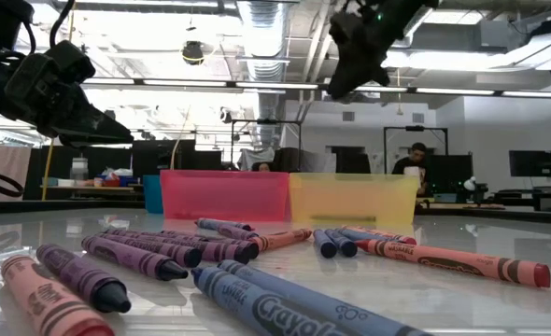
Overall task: Sort crayons
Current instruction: Put the red crayon into the red bin
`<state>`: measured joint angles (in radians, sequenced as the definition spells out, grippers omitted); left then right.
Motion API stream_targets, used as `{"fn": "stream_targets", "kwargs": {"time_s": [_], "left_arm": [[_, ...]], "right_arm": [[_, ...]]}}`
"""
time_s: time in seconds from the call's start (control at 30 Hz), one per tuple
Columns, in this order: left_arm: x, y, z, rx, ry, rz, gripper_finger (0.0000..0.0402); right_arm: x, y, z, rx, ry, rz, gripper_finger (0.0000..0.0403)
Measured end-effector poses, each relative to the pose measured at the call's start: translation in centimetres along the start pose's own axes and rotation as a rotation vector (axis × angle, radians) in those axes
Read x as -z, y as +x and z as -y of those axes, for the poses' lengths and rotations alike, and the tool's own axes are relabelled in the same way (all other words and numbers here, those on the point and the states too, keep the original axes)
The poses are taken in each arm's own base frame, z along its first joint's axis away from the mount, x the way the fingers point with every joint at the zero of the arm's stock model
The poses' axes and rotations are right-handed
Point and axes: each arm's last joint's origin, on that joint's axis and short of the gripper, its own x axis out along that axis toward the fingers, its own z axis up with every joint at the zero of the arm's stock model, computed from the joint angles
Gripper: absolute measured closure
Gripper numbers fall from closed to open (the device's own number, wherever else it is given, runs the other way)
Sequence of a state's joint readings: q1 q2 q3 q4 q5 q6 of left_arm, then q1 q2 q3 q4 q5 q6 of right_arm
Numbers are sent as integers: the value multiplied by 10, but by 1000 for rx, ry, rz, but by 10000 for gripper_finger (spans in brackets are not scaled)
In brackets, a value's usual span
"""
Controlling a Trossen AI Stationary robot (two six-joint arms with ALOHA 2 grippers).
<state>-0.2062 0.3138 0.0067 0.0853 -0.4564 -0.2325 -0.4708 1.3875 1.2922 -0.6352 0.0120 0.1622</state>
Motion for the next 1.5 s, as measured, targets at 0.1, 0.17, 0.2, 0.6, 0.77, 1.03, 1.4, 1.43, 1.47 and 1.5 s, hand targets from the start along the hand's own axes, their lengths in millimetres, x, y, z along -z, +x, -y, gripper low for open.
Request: {"fn": "stream_targets", "kwargs": {"time_s": [0.1,0.17,0.2,0.6,0.77,1.03,1.4,1.43,1.47,1.5], "left_arm": [[0,0,0,0,-12,0,303],[0,0,0,0,-16,-1,303],[0,0,0,0,-16,0,303],[0,0,0,5,-15,-2,303],[0,0,0,4,-9,-2,303],[0,0,0,1,-10,0,303],[0,0,0,-1,-12,0,303],[0,0,0,0,-14,0,303],[0,0,0,0,-16,0,303],[0,0,0,0,-16,0,303]], "right_arm": [[9,-6,-34,-73,6,-31,331],[19,-5,-55,-104,25,-85,331],[25,-3,-67,-113,30,-117,331],[115,24,-181,-39,151,-456,331],[151,32,-214,5,163,-504,331],[198,40,-264,-156,106,-553,331],[226,25,-287,-161,151,-502,331],[227,24,-288,-159,143,-488,331],[228,23,-289,-159,137,-476,331],[228,23,-289,-160,129,-469,331]]}}
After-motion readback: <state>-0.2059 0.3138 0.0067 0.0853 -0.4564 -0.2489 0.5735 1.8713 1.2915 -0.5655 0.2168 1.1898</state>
